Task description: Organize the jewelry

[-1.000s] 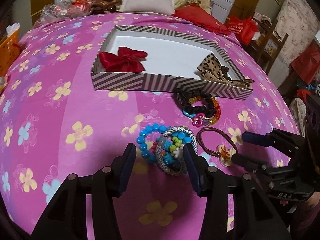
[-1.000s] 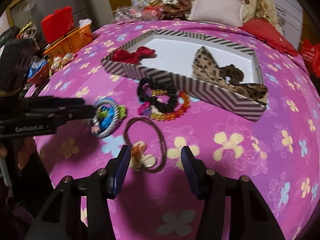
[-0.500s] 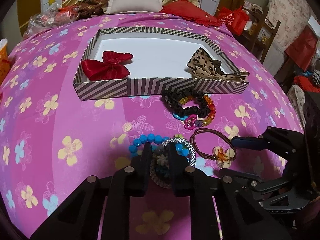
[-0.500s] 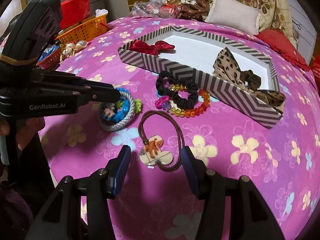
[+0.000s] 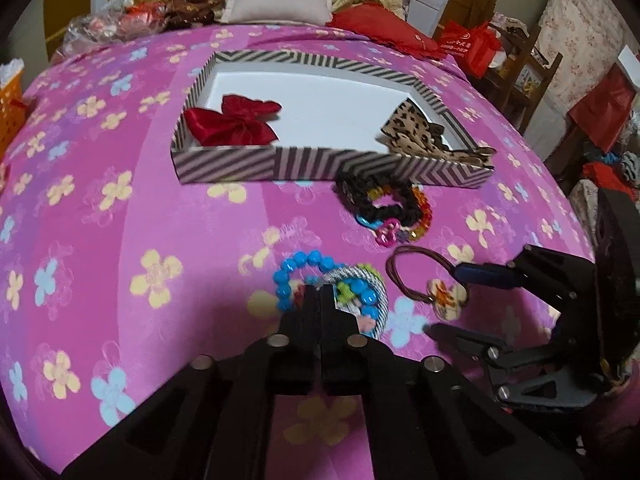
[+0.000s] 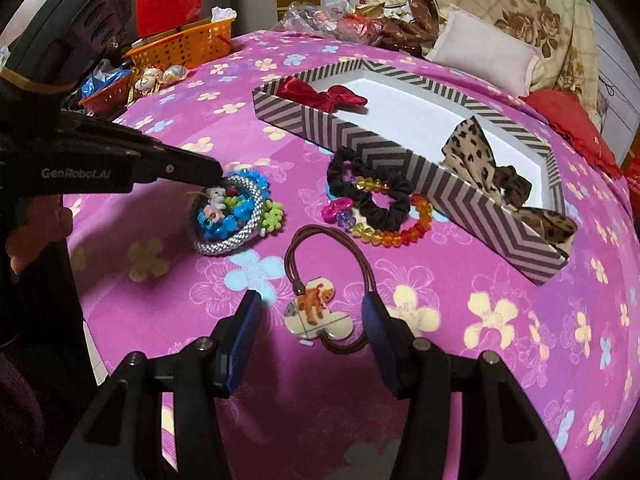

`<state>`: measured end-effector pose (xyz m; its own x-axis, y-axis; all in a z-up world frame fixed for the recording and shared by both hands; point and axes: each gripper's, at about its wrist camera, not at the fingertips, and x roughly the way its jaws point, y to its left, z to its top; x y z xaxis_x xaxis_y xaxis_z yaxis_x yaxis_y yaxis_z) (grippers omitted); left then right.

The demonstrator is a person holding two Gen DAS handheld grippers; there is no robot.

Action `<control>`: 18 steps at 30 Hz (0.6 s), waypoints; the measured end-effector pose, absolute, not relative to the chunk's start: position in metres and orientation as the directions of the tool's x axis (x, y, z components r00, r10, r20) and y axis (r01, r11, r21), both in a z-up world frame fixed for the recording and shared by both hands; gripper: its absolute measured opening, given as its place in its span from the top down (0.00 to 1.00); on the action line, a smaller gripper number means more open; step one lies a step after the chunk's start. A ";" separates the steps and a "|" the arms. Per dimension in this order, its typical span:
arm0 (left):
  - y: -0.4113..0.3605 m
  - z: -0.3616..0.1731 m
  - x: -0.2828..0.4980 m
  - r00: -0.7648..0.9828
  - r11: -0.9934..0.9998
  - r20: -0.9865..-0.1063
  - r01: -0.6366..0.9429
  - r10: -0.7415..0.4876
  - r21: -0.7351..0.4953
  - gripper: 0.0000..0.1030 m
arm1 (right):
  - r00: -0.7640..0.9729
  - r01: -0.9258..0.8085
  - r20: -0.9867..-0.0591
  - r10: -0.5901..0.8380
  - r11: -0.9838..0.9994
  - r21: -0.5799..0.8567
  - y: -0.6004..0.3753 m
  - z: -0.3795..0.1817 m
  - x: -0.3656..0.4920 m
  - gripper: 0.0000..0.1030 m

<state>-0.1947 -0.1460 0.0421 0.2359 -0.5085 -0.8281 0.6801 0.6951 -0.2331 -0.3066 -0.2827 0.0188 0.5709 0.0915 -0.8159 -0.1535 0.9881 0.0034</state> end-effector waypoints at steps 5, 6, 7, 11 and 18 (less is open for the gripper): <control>-0.145 0.043 -0.197 0.227 0.685 -0.828 0.689 -0.513 -0.236 0.92 | 0.567 -0.149 -0.818 0.093 0.989 0.008 -0.286 0.019 -0.306 0.47; -0.146 0.042 -0.196 0.225 0.685 -0.828 0.689 -0.513 -0.237 0.91 | 0.567 -0.151 -0.819 0.092 0.989 0.007 -0.286 0.019 -0.307 0.47; -0.147 0.042 -0.195 0.226 0.685 -0.828 0.689 -0.513 -0.237 0.90 | 0.566 -0.154 -0.820 0.089 0.988 0.001 -0.285 0.019 -0.307 0.47; -0.155 0.038 -0.193 0.213 0.666 -0.834 0.710 -0.510 -0.226 0.90 | 0.563 -0.166 -0.822 0.081 0.986 -0.017 -0.284 0.017 -0.308 0.46; -0.166 0.032 -0.187 0.184 0.644 -0.856 0.737 -0.483 -0.205 0.90 | 0.568 -0.175 -0.818 0.089 0.985 -0.014 -0.284 0.016 -0.309 0.46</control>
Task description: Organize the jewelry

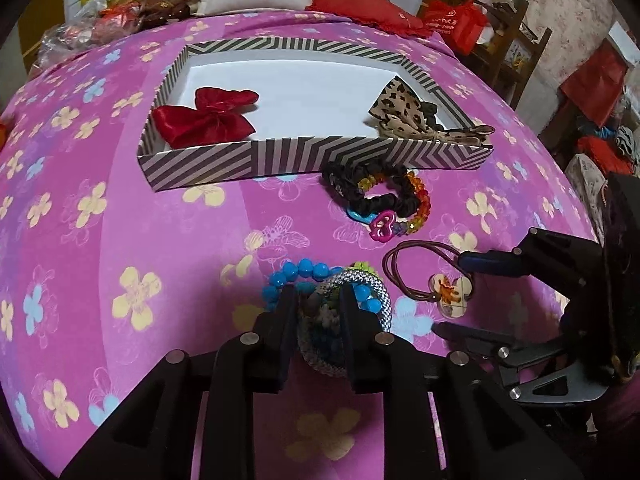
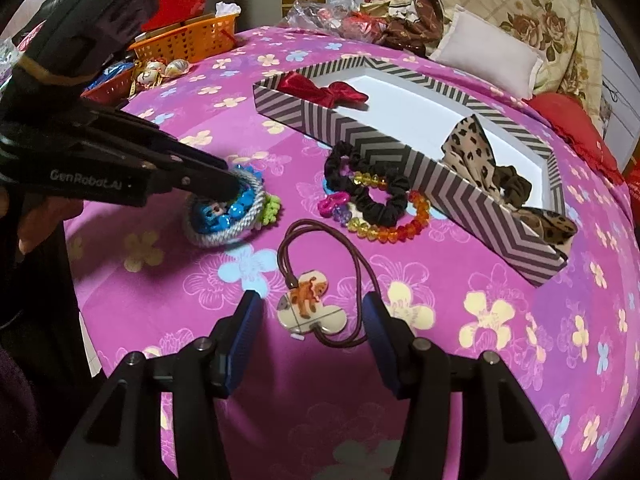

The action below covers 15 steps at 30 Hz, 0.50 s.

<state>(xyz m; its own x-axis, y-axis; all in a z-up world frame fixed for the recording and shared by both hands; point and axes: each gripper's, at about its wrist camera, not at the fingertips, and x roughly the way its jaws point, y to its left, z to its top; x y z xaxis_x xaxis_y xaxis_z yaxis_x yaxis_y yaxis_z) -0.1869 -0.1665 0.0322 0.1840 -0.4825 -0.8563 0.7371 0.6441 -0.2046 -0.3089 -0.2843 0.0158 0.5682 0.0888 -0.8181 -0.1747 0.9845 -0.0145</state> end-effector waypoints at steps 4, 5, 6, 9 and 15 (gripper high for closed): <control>-0.168 0.033 -0.192 0.201 0.630 -0.861 0.758 -0.468 -0.166 0.96 | 0.579 -0.166 -0.811 0.084 0.986 -0.016 -0.287 0.016 -0.310 0.52; -0.167 0.034 -0.195 0.212 0.629 -0.860 0.762 -0.465 -0.153 0.98 | 0.582 -0.164 -0.809 0.086 0.986 -0.013 -0.288 0.016 -0.310 0.60; -0.167 0.034 -0.196 0.218 0.632 -0.859 0.761 -0.462 -0.146 0.98 | 0.585 -0.162 -0.807 0.086 0.987 -0.013 -0.289 0.017 -0.310 0.66; -0.162 0.037 -0.198 0.233 0.644 -0.850 0.750 -0.472 -0.152 0.98 | 0.589 -0.155 -0.803 0.091 0.988 -0.002 -0.292 0.017 -0.311 0.67; -0.147 0.059 -0.197 0.236 0.659 -0.811 0.718 -0.535 -0.225 0.98 | 0.616 -0.124 -0.783 0.084 0.992 0.009 -0.295 0.024 -0.316 0.67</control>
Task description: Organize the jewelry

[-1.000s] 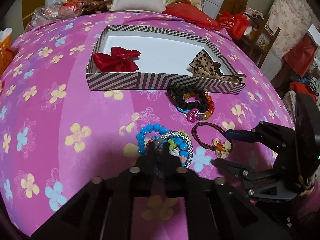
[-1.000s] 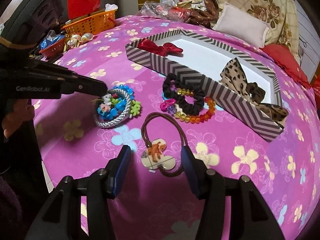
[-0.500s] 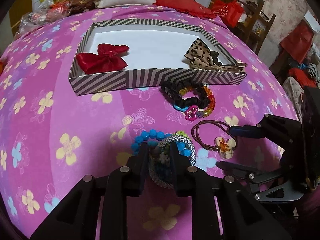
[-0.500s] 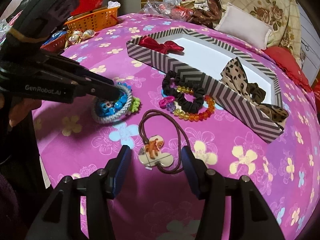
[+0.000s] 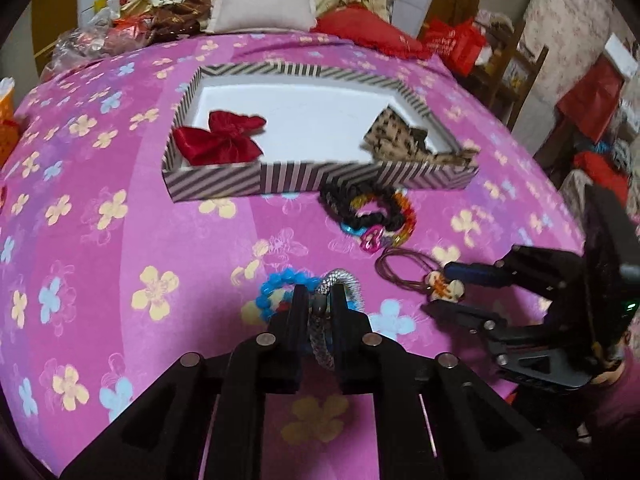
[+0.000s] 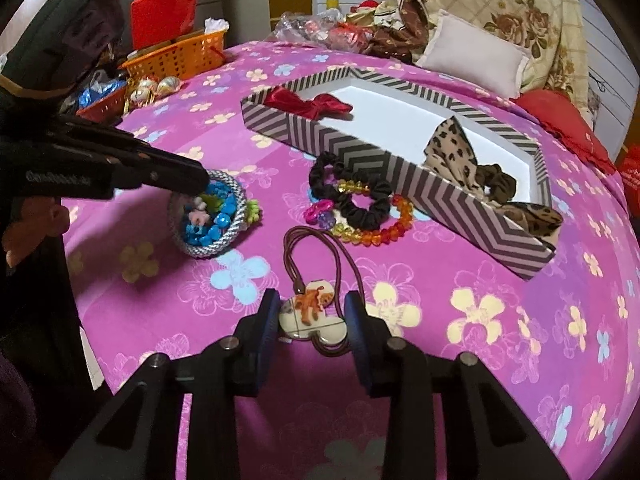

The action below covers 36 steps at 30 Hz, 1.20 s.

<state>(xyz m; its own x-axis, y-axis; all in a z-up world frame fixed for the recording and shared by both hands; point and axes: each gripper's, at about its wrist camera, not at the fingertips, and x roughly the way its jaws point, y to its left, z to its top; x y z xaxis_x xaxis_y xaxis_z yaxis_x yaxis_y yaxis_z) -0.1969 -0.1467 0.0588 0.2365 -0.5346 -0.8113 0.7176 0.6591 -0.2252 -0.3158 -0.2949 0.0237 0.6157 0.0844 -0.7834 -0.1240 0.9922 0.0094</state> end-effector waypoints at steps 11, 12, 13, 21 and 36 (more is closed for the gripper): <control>-0.135 0.082 -0.195 0.216 0.650 -0.775 0.697 -0.594 -0.304 0.98 | 0.674 -0.117 -0.735 0.075 0.993 -0.005 -0.294 0.055 -0.324 0.67; -0.134 0.083 -0.195 0.213 0.648 -0.773 0.695 -0.598 -0.310 0.98 | 0.675 -0.117 -0.734 0.075 0.993 -0.005 -0.294 0.056 -0.325 0.67; -0.134 0.084 -0.195 0.210 0.647 -0.771 0.694 -0.601 -0.315 0.98 | 0.676 -0.116 -0.733 0.076 0.993 -0.004 -0.294 0.056 -0.325 0.67; -0.131 0.097 -0.196 0.150 0.602 -0.732 0.688 -0.665 -0.405 0.98 | 0.685 -0.114 -0.724 0.076 0.993 -0.004 -0.292 0.060 -0.327 0.67; -0.122 0.074 -0.181 0.151 0.673 -0.777 0.616 -0.612 -0.410 0.86 | 0.679 -0.101 -0.731 0.075 0.995 0.008 -0.295 0.058 -0.325 0.67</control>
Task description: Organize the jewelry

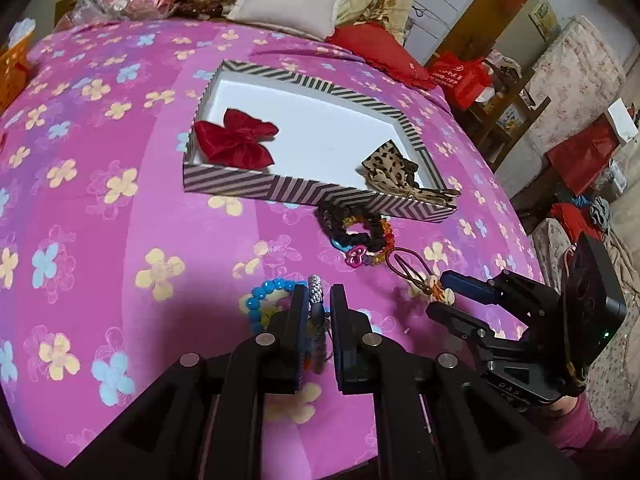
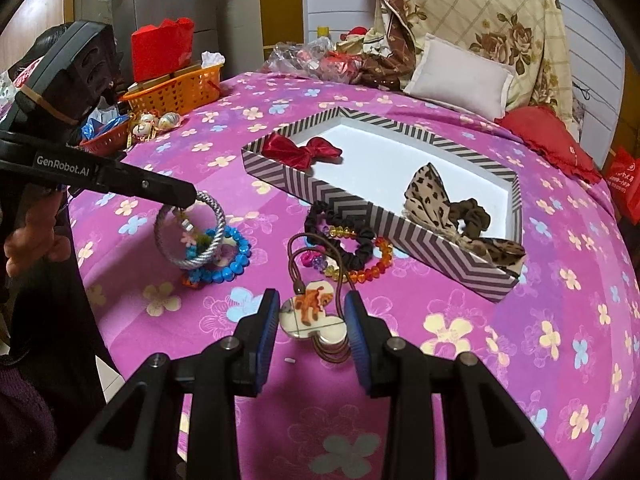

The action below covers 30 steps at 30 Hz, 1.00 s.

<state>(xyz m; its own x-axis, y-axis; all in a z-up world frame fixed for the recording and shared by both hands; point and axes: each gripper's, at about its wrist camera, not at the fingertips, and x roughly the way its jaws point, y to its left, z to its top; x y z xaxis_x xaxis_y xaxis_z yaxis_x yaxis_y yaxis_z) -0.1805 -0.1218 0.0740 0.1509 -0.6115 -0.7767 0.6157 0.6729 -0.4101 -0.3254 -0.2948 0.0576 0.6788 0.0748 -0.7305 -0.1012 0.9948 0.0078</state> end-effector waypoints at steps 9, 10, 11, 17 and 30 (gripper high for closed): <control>-0.112 0.064 -0.170 0.135 0.695 -0.784 0.570 -0.606 -0.439 0.86 | 0.670 -0.100 -0.738 0.076 0.995 0.013 -0.294 0.052 -0.324 0.67; -0.112 0.063 -0.169 0.132 0.696 -0.786 0.568 -0.604 -0.439 0.86 | 0.670 -0.098 -0.739 0.077 0.995 0.014 -0.294 0.052 -0.324 0.67; -0.113 0.062 -0.169 0.131 0.697 -0.788 0.567 -0.602 -0.438 0.86 | 0.669 -0.098 -0.740 0.077 0.995 0.015 -0.295 0.052 -0.324 0.67; -0.114 0.052 -0.165 0.135 0.724 -0.816 0.556 -0.563 -0.407 0.80 | 0.664 -0.101 -0.743 0.079 0.995 0.015 -0.293 0.051 -0.323 0.67; -0.094 0.039 -0.183 0.054 0.708 -0.813 0.527 -0.580 -0.471 0.80 | 0.657 -0.106 -0.748 0.088 0.994 0.023 -0.292 0.046 -0.321 0.67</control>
